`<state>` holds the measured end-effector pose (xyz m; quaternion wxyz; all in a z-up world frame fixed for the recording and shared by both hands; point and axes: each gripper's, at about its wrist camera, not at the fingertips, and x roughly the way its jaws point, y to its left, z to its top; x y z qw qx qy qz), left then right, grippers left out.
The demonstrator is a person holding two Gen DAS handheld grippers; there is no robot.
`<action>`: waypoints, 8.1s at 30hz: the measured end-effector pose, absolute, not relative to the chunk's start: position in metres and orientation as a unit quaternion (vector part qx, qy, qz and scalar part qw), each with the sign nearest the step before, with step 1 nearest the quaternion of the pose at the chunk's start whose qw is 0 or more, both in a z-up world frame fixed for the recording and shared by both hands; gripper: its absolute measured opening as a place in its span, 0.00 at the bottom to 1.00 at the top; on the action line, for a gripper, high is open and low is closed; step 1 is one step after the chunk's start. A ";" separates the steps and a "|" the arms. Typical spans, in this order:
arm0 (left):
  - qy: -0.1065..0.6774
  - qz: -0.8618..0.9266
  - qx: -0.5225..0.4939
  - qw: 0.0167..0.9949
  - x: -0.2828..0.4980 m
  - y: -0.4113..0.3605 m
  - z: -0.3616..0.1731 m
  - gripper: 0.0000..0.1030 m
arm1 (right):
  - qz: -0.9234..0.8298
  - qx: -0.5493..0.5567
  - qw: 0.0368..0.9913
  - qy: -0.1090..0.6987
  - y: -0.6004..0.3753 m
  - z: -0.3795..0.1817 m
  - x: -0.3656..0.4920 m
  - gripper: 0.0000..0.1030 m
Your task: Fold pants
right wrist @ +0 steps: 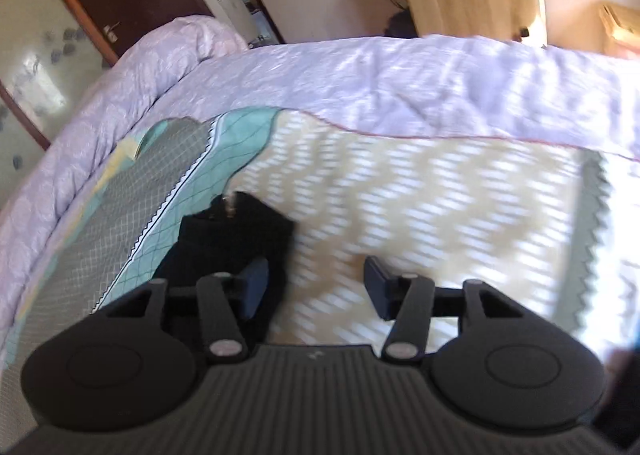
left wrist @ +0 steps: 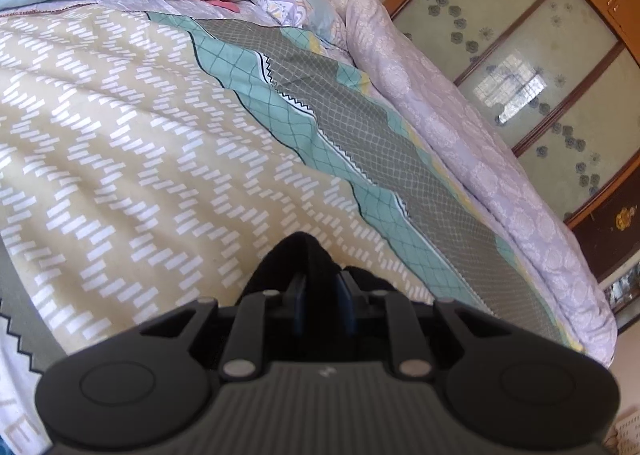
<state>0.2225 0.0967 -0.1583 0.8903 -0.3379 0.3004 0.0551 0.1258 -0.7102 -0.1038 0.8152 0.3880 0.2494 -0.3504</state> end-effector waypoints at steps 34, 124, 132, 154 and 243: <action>0.345 -0.024 -0.136 0.928 0.253 0.040 -0.130 0.14 | -0.317 0.273 0.835 0.358 -0.674 -0.113 0.307 0.04; 0.446 -0.124 -0.159 0.872 0.009 -0.060 -0.061 0.60 | -0.228 0.325 0.867 0.302 -0.717 -0.102 -0.049 0.68; 0.478 -0.138 -0.079 0.864 0.010 -0.110 -0.081 0.60 | -0.202 0.248 0.874 0.366 -0.713 -0.123 -0.026 0.74; 0.507 -0.121 -0.079 0.850 0.029 -0.109 -0.111 0.61 | -0.285 0.167 0.881 0.340 -0.726 -0.101 0.028 0.51; 0.424 -0.029 -0.456 0.782 0.006 0.088 -0.161 0.96 | 0.302 0.167 0.851 0.397 -0.211 -0.062 0.075 0.29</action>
